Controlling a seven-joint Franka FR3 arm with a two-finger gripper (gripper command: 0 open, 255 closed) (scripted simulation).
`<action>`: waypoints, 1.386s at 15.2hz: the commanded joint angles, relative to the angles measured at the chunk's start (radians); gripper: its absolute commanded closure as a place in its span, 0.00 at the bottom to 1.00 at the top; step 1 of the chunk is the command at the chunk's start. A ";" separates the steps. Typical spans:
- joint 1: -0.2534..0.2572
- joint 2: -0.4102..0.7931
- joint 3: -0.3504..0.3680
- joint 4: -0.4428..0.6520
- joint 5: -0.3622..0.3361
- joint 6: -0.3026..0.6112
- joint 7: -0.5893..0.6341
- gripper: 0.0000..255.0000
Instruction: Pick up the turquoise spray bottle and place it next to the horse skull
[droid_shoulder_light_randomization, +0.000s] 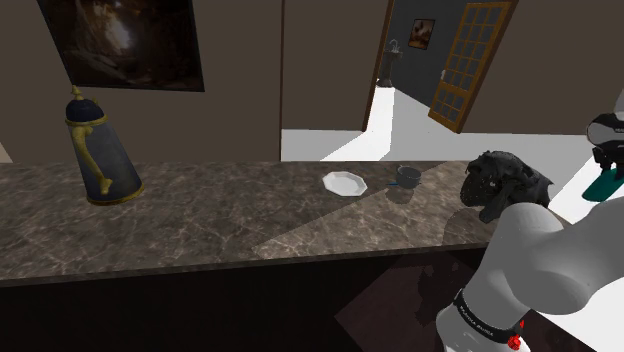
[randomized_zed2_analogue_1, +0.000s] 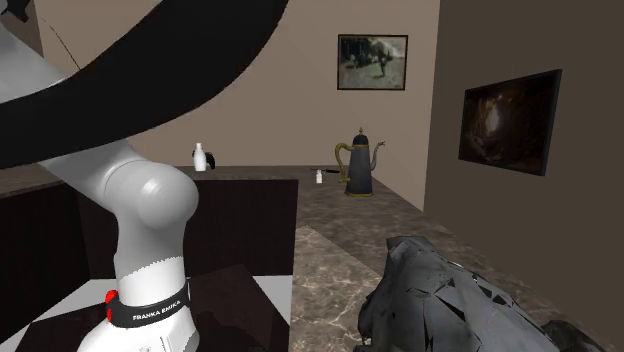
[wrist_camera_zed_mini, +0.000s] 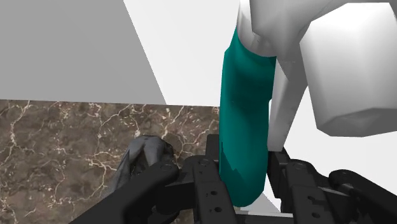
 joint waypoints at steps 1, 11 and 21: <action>0.006 -0.007 -0.016 -0.011 -0.016 0.016 0.013 1.00; 0.043 -0.045 -0.100 -0.059 -0.102 0.085 0.086 1.00; 0.091 -0.092 -0.191 -0.085 -0.199 0.144 0.162 1.00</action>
